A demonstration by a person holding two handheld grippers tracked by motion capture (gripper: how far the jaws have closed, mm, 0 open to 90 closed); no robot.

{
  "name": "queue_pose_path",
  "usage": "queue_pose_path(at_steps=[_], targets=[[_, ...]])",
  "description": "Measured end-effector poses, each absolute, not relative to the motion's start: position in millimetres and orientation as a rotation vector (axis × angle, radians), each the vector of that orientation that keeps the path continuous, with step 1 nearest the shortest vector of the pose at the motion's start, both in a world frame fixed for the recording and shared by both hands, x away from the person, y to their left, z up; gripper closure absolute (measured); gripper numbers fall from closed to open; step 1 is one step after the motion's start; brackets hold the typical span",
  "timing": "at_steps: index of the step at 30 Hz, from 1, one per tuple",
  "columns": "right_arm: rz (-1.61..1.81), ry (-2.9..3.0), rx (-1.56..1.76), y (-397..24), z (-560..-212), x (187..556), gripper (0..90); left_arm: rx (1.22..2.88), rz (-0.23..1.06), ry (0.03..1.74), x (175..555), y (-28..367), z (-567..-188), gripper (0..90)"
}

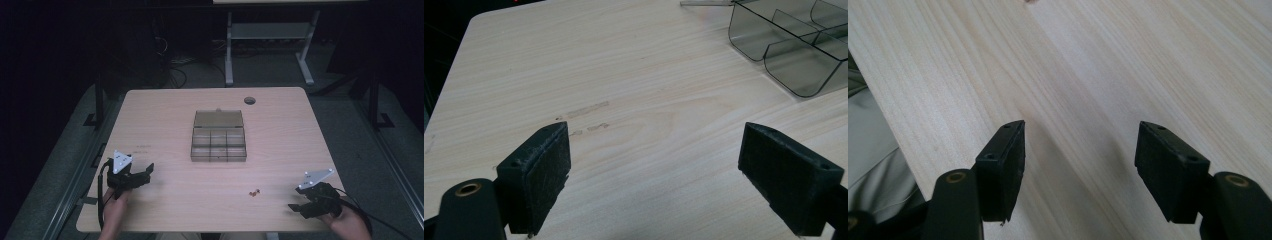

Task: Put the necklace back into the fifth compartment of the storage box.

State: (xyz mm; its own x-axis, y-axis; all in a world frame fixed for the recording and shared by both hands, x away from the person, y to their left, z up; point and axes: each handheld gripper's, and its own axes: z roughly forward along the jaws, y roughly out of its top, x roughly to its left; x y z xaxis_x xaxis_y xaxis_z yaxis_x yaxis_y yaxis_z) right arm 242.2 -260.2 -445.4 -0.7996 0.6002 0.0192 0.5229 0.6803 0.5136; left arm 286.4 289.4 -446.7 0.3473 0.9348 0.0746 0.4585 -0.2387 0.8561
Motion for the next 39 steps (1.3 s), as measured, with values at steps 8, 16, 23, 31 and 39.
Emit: queue_pose_path(at_steps=[8, 16, 23, 31, 39], targets=[[0.746, 2.756, 0.887, -252, -445, 242, 35.9, 1.841, 0.785, 1.228, 287, 291, -447, 13.1], [0.733, 2.761, 0.865, -243, -442, 241, 34.8, 1.825, 0.791, 1.245, 287, 297, -446, 13.1], [0.725, 2.787, 0.822, -231, -442, 242, 34.4, 1.825, 0.794, 1.245, 287, 297, -446, 13.1], [0.710, 2.820, 0.745, -220, -441, 246, 35.5, 1.833, 0.800, 1.241, 287, 296, -446, 13.1], [0.690, 2.844, 0.702, -207, -432, 254, 38.4, 1.827, 0.800, 1.242, 287, 296, -446, 13.1]])
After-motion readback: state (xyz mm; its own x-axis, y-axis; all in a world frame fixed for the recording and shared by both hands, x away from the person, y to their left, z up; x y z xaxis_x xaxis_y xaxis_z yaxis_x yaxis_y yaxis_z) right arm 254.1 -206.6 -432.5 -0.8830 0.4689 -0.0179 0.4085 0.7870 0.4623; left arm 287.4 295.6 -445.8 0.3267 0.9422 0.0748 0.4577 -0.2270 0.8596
